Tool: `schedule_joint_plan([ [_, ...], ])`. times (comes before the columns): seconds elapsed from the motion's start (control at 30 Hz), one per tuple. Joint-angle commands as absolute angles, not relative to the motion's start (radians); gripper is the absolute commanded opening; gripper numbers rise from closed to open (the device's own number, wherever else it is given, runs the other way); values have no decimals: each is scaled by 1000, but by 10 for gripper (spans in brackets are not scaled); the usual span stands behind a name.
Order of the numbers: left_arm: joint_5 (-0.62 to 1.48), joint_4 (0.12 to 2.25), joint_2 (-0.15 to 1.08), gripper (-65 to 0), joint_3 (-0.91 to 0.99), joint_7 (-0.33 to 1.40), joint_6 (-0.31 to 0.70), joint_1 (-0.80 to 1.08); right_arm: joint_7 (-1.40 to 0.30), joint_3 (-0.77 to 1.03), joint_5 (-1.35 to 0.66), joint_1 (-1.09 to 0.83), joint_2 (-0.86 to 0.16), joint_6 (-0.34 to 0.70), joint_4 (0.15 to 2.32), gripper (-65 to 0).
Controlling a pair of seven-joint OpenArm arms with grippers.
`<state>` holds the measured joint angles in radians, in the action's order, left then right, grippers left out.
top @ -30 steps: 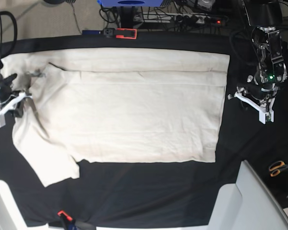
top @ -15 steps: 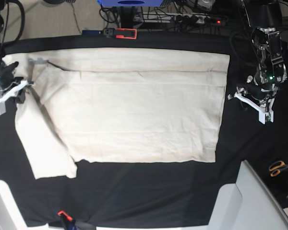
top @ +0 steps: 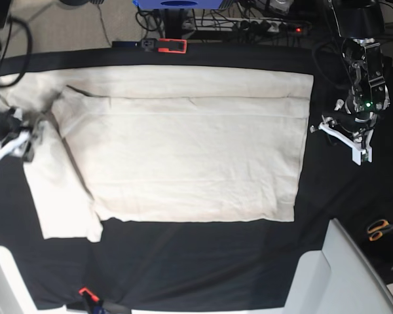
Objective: Fold the T-shirt properly
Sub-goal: 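Fold the grasped shirt side inward toward the shirt's middle with right gripper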
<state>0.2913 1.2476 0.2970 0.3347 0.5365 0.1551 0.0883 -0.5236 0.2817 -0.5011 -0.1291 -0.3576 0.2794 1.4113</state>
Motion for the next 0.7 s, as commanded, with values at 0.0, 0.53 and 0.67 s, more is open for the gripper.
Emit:
schedule_joint_plan([
  [0.0,297,1264,312,-426,338,516,154,79,-524,295,-513,-77,-377,286,1394,-308],
  [0.53,297,1262,312,-426,348,516,154,81,-498,292,-510,305,-427,420,702,-309],
  [0.67,297,1262,312,-426,346,516,154,81,-495,292,-510,306,-427,421,648,-309],
])
